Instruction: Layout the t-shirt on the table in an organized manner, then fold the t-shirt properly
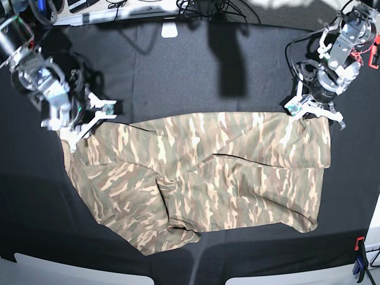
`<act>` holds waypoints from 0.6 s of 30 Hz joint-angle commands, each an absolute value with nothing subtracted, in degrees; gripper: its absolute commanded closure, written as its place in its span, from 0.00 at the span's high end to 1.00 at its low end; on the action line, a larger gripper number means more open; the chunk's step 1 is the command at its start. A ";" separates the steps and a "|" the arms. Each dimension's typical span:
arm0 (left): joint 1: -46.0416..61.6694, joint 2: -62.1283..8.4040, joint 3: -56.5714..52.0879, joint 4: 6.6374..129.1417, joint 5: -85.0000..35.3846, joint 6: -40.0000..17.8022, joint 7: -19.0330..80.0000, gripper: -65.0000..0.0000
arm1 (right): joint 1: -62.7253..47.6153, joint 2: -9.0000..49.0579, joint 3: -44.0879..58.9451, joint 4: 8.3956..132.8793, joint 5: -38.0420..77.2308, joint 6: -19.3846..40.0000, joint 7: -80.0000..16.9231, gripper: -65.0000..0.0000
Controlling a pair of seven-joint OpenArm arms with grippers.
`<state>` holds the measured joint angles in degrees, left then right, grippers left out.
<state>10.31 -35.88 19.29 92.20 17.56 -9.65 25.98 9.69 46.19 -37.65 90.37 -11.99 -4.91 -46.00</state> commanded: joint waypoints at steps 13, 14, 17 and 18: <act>9.65 -36.71 18.85 92.97 17.69 -8.97 25.47 0.00 | 10.46 46.81 -37.10 96.33 -13.30 -5.17 -44.99 0.50; 9.65 -36.69 18.85 92.99 17.69 -8.97 25.47 0.00 | 10.48 46.81 -37.10 96.68 -13.32 -5.17 -44.99 0.50; 9.65 -36.71 18.85 92.97 17.72 -8.97 25.47 0.00 | 10.46 46.81 -37.10 97.30 -14.35 -5.19 -44.99 0.50; 9.65 -36.71 18.85 92.99 17.69 -8.97 25.47 0.00 | 10.48 46.81 -37.10 97.30 -14.85 -5.19 -44.99 0.50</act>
<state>10.28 -35.92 19.29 92.18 17.56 -9.65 25.98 9.39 45.87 -37.67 96.47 -13.82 -5.02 -44.77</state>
